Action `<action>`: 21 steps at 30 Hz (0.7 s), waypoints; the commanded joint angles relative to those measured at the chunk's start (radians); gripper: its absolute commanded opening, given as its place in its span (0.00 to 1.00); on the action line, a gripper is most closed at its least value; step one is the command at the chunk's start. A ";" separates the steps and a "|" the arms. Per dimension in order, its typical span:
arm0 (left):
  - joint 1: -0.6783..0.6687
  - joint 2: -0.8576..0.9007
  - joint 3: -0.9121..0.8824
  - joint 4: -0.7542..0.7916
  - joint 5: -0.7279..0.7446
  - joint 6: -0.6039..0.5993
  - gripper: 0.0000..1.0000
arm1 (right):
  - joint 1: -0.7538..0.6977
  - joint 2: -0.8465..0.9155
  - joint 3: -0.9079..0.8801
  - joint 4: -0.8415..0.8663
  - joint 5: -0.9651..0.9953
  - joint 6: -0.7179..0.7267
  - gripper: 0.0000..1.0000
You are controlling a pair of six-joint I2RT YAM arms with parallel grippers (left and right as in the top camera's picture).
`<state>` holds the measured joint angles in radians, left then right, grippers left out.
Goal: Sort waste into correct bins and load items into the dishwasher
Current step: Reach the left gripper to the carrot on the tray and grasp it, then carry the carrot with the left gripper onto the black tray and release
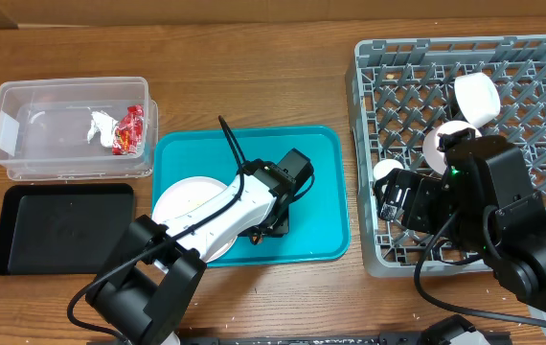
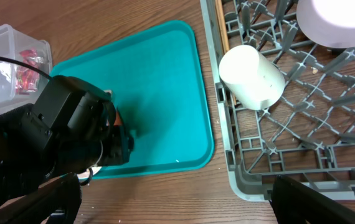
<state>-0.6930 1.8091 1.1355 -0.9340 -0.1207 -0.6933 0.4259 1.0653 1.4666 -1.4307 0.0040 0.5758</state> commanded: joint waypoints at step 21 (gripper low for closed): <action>0.047 -0.028 0.155 -0.094 -0.035 0.096 0.05 | -0.001 0.000 0.006 0.003 0.007 0.001 1.00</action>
<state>-0.6586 1.8091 1.1408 -0.9516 -0.1383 -0.6239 0.4259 1.0653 1.4666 -1.4311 0.0048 0.5758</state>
